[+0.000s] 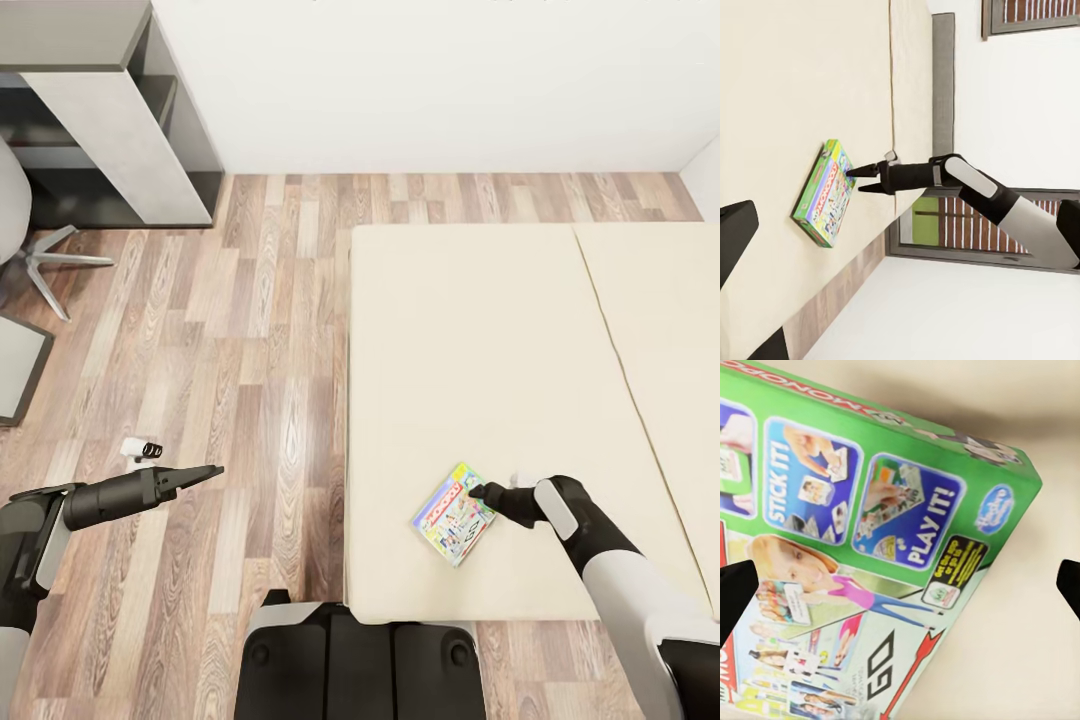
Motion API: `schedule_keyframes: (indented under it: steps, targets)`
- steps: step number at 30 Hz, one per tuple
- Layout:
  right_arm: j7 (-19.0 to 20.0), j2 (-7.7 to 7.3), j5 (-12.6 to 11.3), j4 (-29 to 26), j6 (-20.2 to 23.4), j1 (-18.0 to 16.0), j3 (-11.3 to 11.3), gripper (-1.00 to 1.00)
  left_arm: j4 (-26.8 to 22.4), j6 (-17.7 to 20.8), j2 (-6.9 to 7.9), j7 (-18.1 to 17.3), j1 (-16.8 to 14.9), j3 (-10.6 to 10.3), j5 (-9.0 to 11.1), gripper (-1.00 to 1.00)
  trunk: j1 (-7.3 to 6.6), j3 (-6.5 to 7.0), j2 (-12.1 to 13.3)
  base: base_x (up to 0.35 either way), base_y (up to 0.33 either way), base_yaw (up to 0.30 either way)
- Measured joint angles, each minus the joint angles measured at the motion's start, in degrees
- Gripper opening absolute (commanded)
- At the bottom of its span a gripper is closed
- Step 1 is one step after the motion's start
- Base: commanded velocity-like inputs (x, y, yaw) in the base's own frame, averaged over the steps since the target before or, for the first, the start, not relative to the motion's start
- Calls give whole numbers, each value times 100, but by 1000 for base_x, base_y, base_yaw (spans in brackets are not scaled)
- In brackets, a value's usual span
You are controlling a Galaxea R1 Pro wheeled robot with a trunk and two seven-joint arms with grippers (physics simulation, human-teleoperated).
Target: Put all the toys in the child's room - the three board games (two on the bed and one on the table), the two jigsaw puzzles on the table, and the tennis ball on the table - inside the toy box on the table in the child's room.
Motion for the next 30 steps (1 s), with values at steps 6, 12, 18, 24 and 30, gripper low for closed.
schedule_keyframes:
  steps: [6,12,18,24,30]
  targets:
    - [1,33,-1,-8,9,-2,17,100,0,0,0,0,-2,0,0,100,0,-23,0,0,0,0]
    - [3,49,-4,-21,6,-2,20,100,0,1,1,0,0,1,2,100,0,-27,0,0,0,0]
    - [50,59,-12,-49,6,0,21,100,0,-1,0,0,0,6,1,100,0,-28,0,0,0,0]
    - [312,74,-41,-58,-3,-1,41,100,4,-2,6,0,-1,8,1,100,0,-28,0,0,0,0]
    - [435,182,-49,-58,-15,-2,153,100,8,-2,79,0,0,1,25,100,0,-28,0,0,0,0]
